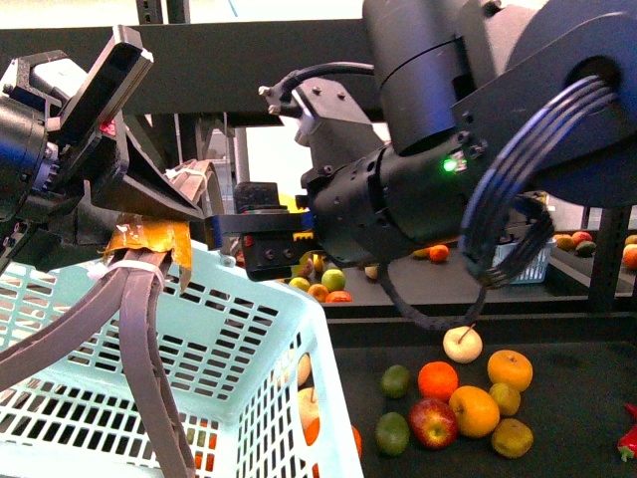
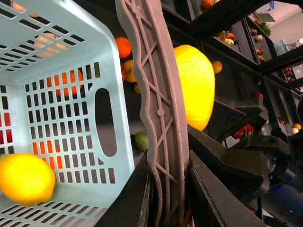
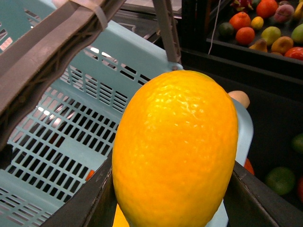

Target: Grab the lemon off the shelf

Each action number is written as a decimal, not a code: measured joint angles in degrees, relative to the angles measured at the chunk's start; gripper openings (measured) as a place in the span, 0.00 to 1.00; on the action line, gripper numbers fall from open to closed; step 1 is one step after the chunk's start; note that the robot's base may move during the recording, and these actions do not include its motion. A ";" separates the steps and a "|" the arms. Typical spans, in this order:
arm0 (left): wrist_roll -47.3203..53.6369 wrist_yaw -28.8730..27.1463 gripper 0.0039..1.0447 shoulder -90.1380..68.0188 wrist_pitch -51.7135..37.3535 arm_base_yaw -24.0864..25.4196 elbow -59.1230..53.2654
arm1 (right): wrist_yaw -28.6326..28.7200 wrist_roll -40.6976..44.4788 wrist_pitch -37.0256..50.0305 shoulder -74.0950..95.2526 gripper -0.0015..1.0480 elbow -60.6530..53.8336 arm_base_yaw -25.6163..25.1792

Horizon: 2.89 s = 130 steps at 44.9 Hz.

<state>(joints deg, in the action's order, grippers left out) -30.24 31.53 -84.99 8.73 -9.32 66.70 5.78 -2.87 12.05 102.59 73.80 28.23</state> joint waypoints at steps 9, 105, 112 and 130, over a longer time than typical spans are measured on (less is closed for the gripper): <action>0.00 -0.02 0.16 0.00 0.00 0.00 0.00 | -0.66 -0.42 -0.92 3.89 0.52 2.38 2.01; -0.46 0.00 0.13 -0.09 0.00 0.07 -0.11 | -19.85 3.67 -10.99 -96.87 0.10 -69.33 -13.40; -0.48 -0.04 0.13 -0.09 0.00 0.07 -0.11 | -14.93 3.54 -11.47 -98.66 0.02 -70.38 -18.56; -0.46 0.02 0.13 -0.09 0.00 0.07 -0.11 | -5.81 3.45 -12.13 -102.18 0.02 -72.96 -28.04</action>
<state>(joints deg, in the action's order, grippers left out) -30.70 31.55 -85.08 8.73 -9.26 66.59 -0.03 0.58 -0.08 0.40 0.84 0.19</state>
